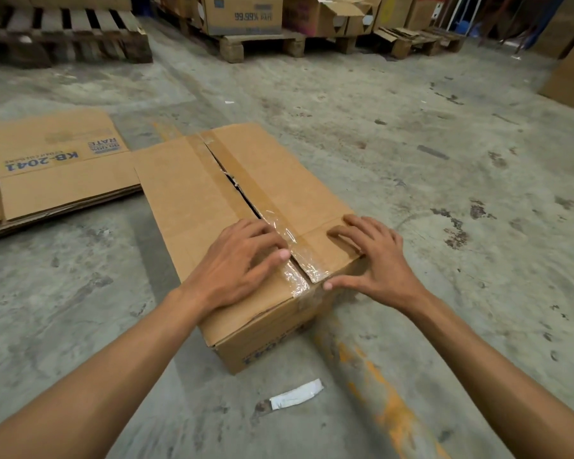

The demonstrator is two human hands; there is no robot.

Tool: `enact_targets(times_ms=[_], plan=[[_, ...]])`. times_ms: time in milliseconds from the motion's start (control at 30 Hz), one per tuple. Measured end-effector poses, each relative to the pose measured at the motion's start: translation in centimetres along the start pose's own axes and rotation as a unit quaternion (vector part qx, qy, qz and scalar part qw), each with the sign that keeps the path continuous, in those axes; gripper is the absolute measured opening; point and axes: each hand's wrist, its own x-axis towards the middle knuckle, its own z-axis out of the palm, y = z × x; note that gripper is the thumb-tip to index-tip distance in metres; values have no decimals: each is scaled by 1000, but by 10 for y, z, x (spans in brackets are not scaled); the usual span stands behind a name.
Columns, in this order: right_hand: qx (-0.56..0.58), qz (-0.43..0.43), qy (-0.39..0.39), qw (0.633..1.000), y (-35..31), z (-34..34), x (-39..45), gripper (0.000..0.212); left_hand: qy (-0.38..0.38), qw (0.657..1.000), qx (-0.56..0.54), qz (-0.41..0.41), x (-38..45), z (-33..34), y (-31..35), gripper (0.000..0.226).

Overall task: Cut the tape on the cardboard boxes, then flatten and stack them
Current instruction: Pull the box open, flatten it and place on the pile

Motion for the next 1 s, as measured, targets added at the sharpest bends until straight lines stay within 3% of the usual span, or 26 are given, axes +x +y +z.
enact_targets(times_ms=[167, 267, 333, 433, 567, 667, 767, 867, 1000], plan=[[66, -3, -58, 996, 3, -19, 26, 85, 5, 1000, -13, 2, 0, -2, 4, 34], [208, 45, 26, 977, 6, -17, 27, 53, 37, 997, -61, -25, 0, -3, 7, 30], [326, 138, 133, 925, 6, -14, 29, 43, 40, 996, -69, -46, -2, -3, 5, 29], [459, 278, 187, 823, 7, -12, 38, 41, -13, 998, -14, -59, -3, -3, 2, 46], [500, 362, 270, 739, 0, -6, 50, 53, -98, 979, 139, -110, 18, -10, 16, 75], [481, 369, 340, 719, -25, -19, 58, 37, -165, 951, 155, -212, 54, -24, 33, 90], [453, 360, 393, 715, -58, -40, 64, 37, -219, 927, 134, -274, 85, -40, 42, 91], [388, 316, 441, 746, -81, -55, 67, 46, -174, 928, 15, -329, 106, -59, 52, 91], [300, 257, 505, 768, -97, -74, 65, 53, -36, 910, -177, -374, 126, -71, 61, 76]])
